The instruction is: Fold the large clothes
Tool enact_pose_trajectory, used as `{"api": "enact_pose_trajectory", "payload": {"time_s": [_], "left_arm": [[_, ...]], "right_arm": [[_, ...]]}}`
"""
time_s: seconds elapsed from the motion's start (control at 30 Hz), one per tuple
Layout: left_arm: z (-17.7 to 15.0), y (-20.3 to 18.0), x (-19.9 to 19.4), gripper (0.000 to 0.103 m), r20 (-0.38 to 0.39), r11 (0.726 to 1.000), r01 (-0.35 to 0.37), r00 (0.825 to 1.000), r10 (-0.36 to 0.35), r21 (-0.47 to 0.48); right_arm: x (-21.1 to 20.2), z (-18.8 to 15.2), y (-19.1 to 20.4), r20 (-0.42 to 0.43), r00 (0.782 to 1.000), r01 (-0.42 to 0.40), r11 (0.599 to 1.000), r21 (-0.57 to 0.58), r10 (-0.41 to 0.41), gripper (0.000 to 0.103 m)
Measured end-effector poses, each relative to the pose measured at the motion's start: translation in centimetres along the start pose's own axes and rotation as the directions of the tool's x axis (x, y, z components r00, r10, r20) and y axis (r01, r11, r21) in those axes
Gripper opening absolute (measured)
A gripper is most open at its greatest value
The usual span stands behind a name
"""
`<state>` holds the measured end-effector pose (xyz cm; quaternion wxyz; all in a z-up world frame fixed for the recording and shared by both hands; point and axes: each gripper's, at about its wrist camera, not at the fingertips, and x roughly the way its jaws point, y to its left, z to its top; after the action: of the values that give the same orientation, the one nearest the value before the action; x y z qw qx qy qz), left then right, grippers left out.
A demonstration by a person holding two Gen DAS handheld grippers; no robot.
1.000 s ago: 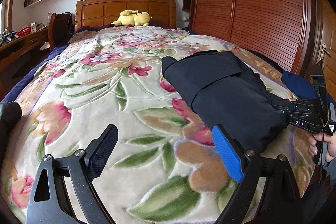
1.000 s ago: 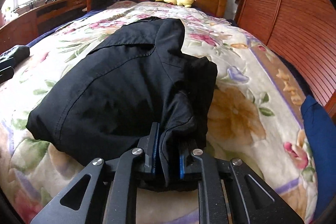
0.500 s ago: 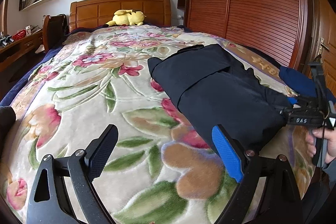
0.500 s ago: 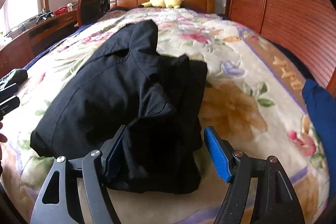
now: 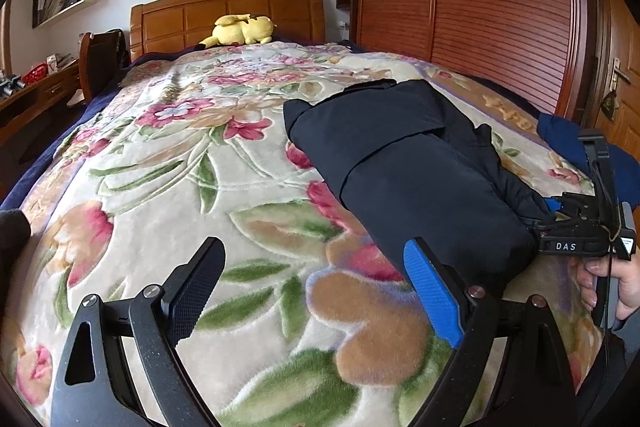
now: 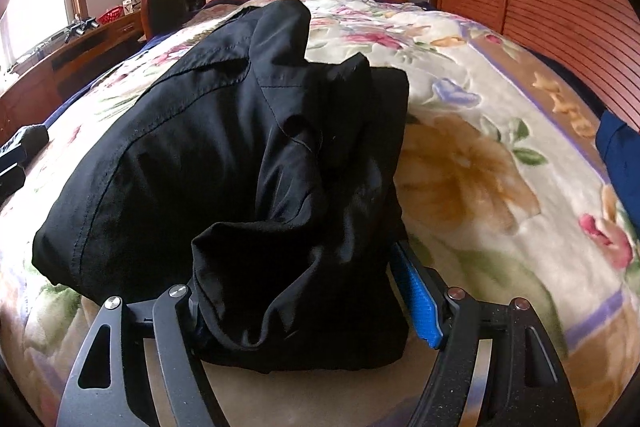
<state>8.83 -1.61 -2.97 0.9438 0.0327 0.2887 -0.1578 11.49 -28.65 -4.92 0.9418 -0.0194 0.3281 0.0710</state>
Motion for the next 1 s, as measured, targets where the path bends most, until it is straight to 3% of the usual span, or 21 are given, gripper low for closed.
{"api": "enact_pose_trajectory", "payload": {"time_s": [0.23, 0.47, 0.6, 0.8, 1.0], "left_arm": [[3.0, 0.0, 1.7, 0.091, 0.001, 1.000, 0.022, 1.000, -0.022, -0.012], [4.4, -0.2, 3.1, 0.091, 0.015, 0.998, 0.038, 0.999, -0.038, -0.047], [3.8, -0.9, 3.7, 0.091, 0.005, 0.999, 0.023, 1.000, -0.022, -0.026], [3.5, -1.7, 3.2, 0.091, 0.003, 1.000, 0.025, 1.000, -0.025, 0.002], [4.2, -2.2, 3.1, 0.091, 0.000, 0.998, 0.062, 0.998, -0.062, 0.013]], "right_arm": [[1.9, 0.1, -1.5, -0.062, 0.990, -0.119, 0.991, 0.065, 0.123, 0.073], [1.5, -0.2, -1.4, -0.045, 0.975, -0.218, 0.976, 0.026, 0.219, 0.031], [-0.1, -0.4, -1.9, 0.000, 0.968, -0.249, 0.968, -0.006, 0.249, 0.023], [-3.4, -0.4, -2.4, 0.090, 0.985, -0.140, 0.985, -0.097, 0.149, 0.019], [-5.7, -0.7, -7.5, 0.100, 0.994, -0.034, 0.995, -0.091, 0.043, 0.019]]}}
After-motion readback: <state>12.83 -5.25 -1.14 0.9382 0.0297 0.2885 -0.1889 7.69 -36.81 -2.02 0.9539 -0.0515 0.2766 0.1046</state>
